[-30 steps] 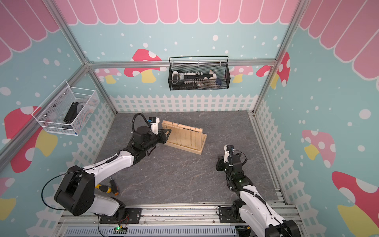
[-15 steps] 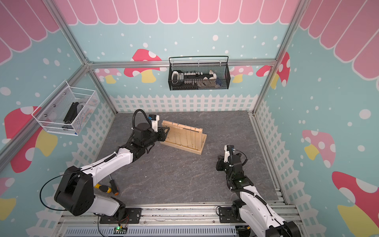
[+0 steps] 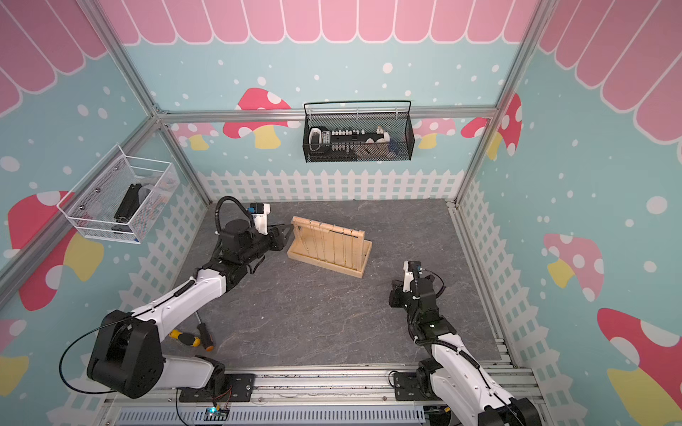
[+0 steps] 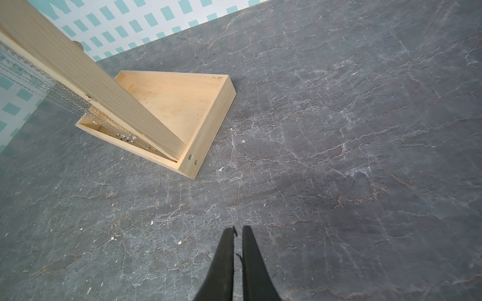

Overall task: Take the necklace off the jewelry display stand
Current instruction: Take off the necklace from the stand.

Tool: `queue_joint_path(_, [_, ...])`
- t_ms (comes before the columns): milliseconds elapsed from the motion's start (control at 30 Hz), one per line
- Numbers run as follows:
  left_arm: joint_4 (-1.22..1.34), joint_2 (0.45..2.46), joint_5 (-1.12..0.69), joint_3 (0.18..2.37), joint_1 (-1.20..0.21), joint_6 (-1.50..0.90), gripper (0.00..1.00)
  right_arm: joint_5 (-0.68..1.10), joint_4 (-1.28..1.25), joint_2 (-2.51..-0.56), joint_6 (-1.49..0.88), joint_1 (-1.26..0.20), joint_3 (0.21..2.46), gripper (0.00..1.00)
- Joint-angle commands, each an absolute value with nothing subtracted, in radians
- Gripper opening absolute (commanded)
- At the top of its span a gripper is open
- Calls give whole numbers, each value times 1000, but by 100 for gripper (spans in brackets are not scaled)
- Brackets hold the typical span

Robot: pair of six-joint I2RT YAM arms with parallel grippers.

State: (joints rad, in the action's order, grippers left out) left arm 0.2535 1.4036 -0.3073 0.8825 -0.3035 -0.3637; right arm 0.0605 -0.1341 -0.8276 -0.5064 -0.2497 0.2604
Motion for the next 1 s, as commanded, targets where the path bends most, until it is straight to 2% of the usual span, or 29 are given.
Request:
queue_joint_path(0, [307, 1451, -451, 919, -304, -373, 39, 57, -130, -821, -515, -253, 270, 11])
queue_joint_path(233, [294, 1497, -487, 959, -304, -358, 39, 50, -125, -815, -515, -253, 270, 11])
queue_joint_path(433, [284, 1512, -470, 982, -304, -349, 32, 52, -128, -818, -515, -253, 270, 11])
queue_joint_path(700, [241, 1522, -436, 1018, -303, -325, 30, 48, -123, -814, -514, -253, 270, 11])
queue_joint_path(967, [235, 1538, -419, 1014, -304, -321, 20, 44, -120, -808, -514, -253, 268, 11])
